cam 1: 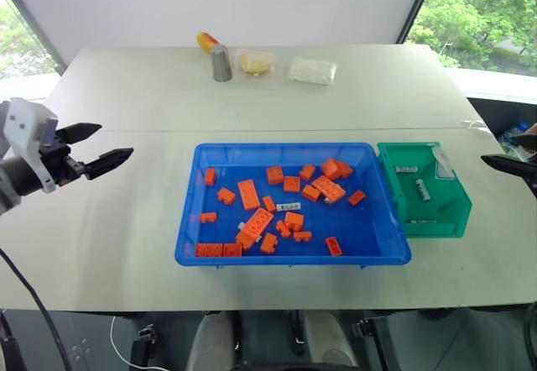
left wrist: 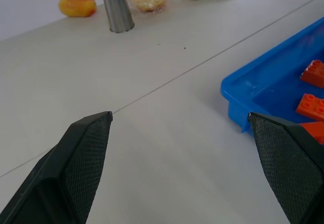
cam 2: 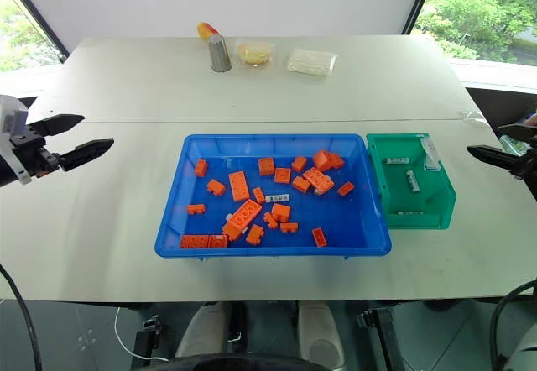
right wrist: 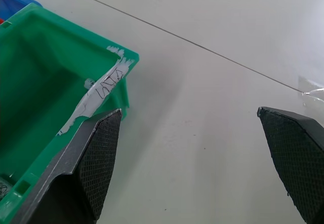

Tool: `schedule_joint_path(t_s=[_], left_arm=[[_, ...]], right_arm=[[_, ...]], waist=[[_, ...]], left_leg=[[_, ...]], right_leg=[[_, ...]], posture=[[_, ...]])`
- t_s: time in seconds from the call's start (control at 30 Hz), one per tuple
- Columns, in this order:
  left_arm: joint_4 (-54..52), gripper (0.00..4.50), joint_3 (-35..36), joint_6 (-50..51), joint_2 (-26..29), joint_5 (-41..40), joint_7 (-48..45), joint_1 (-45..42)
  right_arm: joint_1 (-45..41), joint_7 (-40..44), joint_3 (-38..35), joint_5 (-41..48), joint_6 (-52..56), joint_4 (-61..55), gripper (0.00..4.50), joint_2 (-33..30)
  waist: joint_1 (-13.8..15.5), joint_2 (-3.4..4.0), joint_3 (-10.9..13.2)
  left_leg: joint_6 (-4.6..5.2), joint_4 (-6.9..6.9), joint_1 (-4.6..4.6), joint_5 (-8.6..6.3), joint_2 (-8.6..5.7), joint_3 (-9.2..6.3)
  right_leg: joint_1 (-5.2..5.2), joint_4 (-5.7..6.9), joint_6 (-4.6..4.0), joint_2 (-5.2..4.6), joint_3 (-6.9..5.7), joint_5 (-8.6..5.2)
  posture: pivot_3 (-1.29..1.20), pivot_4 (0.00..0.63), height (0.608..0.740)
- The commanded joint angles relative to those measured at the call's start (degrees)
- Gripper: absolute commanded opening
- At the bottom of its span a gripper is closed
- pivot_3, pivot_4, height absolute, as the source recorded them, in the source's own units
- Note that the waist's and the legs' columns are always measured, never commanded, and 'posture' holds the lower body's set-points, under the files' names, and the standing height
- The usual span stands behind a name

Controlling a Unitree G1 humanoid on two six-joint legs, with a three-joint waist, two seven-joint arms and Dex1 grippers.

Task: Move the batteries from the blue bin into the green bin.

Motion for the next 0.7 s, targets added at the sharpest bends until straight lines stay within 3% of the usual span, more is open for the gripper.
schedule_joint_path(t_s=[0.03,0.2,0.7], left_arm=[[-0.73,4.50,0.84,-1.80,1.85,1.00,-1.10,0.51],[1.09,4.50,1.01,-2.05,0.56,2.09,2.48,-1.56],[-5.02,4.50,1.54,1.26,0.14,-1.93,0.78,2.00]], right_arm=[[-0.95,-0.11,-1.51,0.83,-0.59,0.12,4.42,-1.09],[-1.02,-1.86,-1.46,0.57,-1.72,0.26,4.42,-0.67],[-3.38,-3.29,-0.25,-1.00,-1.35,0.62,4.42,-0.98]], waist=[[-0.01,0.00,0.00],[0.01,0.00,0.00],[-0.08,0.00,0.00]], left_leg=[[0.00,0.00,0.00,0.00,0.00,0.00],[0.00,0.02,0.02,0.00,0.00,0.02],[0.00,0.02,0.04,0.00,0.00,0.07]], right_leg=[[0.00,0.00,0.00,0.00,0.00,0.00],[0.01,0.01,0.00,0.00,0.01,0.00],[0.00,0.03,0.01,0.00,0.07,0.01]], posture=[[0.00,0.150,0.740],[0.00,0.150,0.740],[0.00,0.150,0.740]])
